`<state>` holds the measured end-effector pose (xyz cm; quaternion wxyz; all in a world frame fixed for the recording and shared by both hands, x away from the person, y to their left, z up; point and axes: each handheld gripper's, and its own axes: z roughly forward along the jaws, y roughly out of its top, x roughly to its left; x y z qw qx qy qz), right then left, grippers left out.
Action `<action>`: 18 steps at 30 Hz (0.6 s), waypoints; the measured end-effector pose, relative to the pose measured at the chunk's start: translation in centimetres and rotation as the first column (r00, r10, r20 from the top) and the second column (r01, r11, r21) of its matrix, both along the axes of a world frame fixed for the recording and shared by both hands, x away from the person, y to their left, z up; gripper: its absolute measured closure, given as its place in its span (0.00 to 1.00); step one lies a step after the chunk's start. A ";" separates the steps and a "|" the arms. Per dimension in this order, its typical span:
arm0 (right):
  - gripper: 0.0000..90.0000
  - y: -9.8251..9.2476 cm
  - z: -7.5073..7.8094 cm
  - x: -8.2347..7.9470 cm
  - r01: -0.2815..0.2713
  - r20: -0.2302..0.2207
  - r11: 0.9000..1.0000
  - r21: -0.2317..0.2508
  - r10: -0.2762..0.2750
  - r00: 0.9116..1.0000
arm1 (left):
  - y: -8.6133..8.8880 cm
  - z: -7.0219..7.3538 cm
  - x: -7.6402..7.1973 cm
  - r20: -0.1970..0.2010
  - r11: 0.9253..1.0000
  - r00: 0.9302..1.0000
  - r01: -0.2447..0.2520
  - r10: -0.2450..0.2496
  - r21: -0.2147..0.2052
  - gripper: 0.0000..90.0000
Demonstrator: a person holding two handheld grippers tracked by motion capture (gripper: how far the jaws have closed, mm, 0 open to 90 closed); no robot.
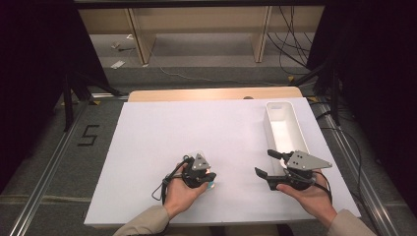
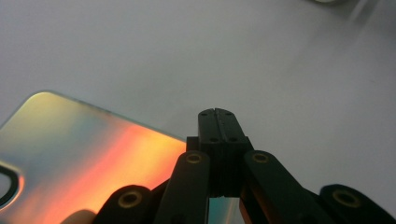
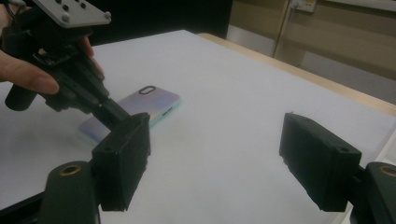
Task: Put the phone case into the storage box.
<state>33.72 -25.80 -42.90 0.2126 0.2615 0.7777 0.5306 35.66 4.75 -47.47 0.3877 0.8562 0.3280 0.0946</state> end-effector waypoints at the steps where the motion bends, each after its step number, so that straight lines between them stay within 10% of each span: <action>1: 0.28 0.0 0.0 0.0 -0.001 0.002 1.000 -0.001 0.001 1.000 | -0.4 -0.1 0.0 -0.004 1.000 1.000 0.003 -0.003 0.007 1.00; 18: 0.28 0.3 0.0 0.2 -0.021 -0.006 1.000 0.004 0.021 1.000 | -1.4 -0.9 -0.2 -0.035 0.998 0.999 0.020 -0.018 0.060 1.00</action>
